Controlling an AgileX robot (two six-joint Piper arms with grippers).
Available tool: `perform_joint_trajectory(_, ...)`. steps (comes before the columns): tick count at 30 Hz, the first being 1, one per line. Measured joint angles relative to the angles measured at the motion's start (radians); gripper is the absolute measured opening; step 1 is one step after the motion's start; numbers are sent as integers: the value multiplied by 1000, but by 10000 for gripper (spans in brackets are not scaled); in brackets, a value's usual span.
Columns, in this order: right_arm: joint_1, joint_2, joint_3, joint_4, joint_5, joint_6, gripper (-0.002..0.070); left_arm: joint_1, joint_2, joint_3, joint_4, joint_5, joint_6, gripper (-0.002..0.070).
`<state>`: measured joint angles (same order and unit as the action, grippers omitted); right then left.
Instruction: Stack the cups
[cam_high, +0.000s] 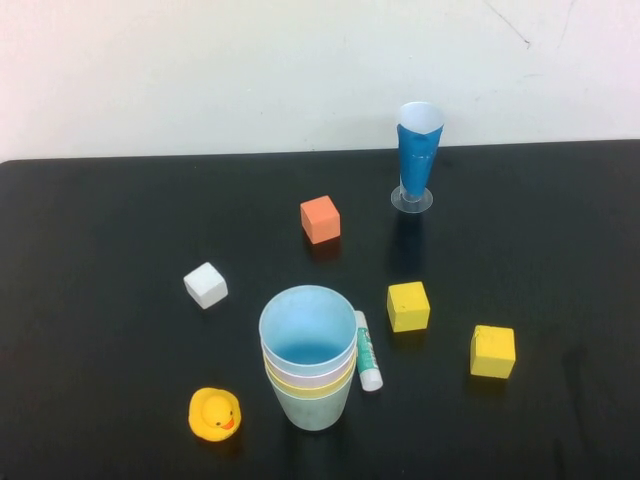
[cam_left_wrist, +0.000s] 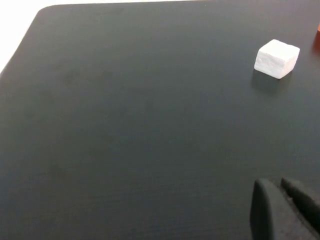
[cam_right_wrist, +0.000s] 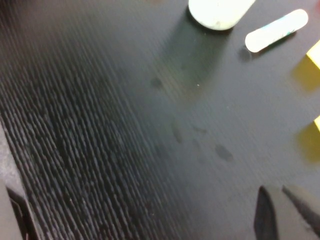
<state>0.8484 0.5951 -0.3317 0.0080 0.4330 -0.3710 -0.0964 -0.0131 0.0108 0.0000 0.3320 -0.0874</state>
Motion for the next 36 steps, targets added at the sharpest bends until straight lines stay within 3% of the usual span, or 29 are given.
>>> perform_joint_trajectory(4, -73, -68, 9, 21, 25, 6, -1, 0, 0, 0, 0, 2, 2, -1)
perform_joint_trajectory(12, -503, -301, 145, 20, -106, 6, -1, 0, 0, 0, 0, 2, 2, -1)
perform_joint_trajectory(18, -719, -555, 268, 0, -181, 6, -1, 0, 0, 0, 0, 2, 2, -1)
perform_joint_trajectory(24, -826, -607, 357, -2, -190, 16, -1, 0, -2, 0, 6, 2, 2, -1)
perform_joint_trajectory(36, -835, -609, 359, -2, -105, 20, -1, 0, -2, 0, 6, 2, 0, -1)
